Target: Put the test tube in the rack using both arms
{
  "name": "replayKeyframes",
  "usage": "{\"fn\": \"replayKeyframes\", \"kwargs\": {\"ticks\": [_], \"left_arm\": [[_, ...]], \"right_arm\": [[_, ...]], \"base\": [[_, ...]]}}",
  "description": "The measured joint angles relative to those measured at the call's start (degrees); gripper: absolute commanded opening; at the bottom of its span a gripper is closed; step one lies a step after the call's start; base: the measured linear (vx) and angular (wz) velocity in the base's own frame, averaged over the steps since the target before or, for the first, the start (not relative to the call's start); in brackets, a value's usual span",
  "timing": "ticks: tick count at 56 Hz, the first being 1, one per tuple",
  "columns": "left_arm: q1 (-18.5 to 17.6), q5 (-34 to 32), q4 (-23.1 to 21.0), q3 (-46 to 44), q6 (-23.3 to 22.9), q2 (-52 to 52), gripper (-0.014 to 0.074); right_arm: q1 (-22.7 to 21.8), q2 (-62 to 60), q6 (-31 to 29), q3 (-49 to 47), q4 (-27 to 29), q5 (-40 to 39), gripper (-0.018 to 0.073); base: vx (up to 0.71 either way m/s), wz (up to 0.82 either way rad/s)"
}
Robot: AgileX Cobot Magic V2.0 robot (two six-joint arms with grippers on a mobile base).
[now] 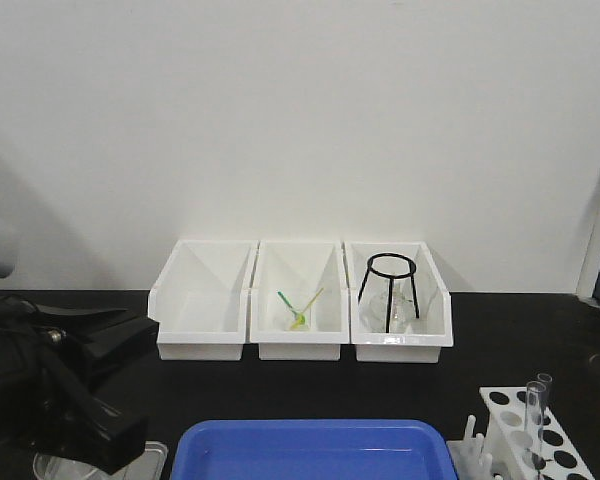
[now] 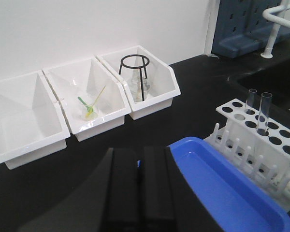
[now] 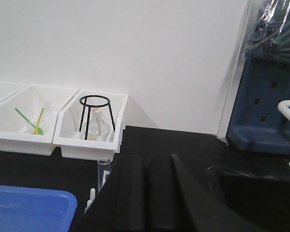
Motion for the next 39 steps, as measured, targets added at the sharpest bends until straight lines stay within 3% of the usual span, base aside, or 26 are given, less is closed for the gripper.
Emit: {"fn": "replayKeyframes", "kwargs": {"ticks": [29,34,39], "left_arm": [[0.0,-0.34,-1.26,0.0,0.28,0.0,-0.0006],[0.13,-1.22,-4.9,0.0,4.36,0.0,-0.0006],[0.98,-2.05,-11.66,0.0,13.37,0.0,-0.0006]], "right_arm": [[0.0,0.0,0.0,0.0,0.0,0.0,-0.0011],[0.0,0.0,0.0,0.0,0.0,0.02,-0.0011],[0.0,0.0,0.0,0.0,0.0,0.02,-0.0011]], "base": [[0.0,0.0],[0.0,0.0],[0.0,0.0]]}}
